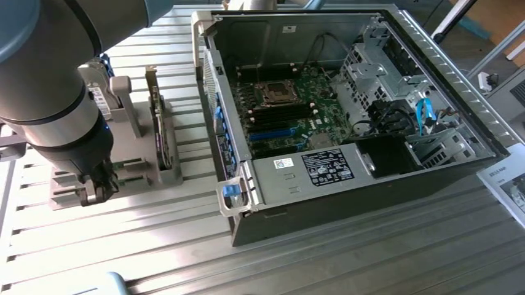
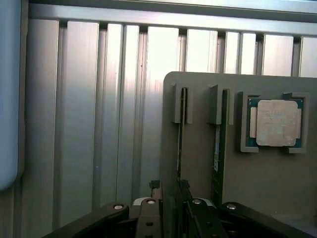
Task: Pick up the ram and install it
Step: 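Pick up the ram and move it above insertion slot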
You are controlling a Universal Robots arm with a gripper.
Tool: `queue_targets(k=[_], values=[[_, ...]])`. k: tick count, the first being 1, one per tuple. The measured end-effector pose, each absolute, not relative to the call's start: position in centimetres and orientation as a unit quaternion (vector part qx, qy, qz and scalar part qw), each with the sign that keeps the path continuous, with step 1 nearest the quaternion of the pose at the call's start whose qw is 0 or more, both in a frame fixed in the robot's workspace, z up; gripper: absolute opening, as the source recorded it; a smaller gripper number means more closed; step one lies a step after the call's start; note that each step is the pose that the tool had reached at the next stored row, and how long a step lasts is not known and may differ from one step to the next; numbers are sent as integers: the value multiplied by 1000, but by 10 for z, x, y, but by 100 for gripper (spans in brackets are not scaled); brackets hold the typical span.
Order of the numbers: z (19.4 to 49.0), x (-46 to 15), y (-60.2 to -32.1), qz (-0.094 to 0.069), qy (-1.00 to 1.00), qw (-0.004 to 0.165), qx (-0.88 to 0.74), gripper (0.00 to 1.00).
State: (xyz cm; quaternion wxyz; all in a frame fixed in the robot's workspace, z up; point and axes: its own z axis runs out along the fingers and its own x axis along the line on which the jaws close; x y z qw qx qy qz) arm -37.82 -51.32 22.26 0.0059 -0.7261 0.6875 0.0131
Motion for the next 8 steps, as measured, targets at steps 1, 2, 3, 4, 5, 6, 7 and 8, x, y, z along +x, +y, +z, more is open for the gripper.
queue_targets(k=[1, 2, 3, 4, 5, 6, 7, 8], values=[[223, -378, -511, 13, 687, 6, -726, 26], [222, -378, -509, 13, 687, 6, -726, 26], [222, -378, -506, 13, 688, 6, -726, 26], [222, -378, -504, 13, 687, 6, -726, 26], [222, -378, -504, 13, 688, 6, -726, 26], [222, -378, -504, 13, 687, 6, -726, 26], [222, -378, -504, 13, 687, 6, -726, 26], [222, -378, -504, 13, 687, 6, -726, 26]])
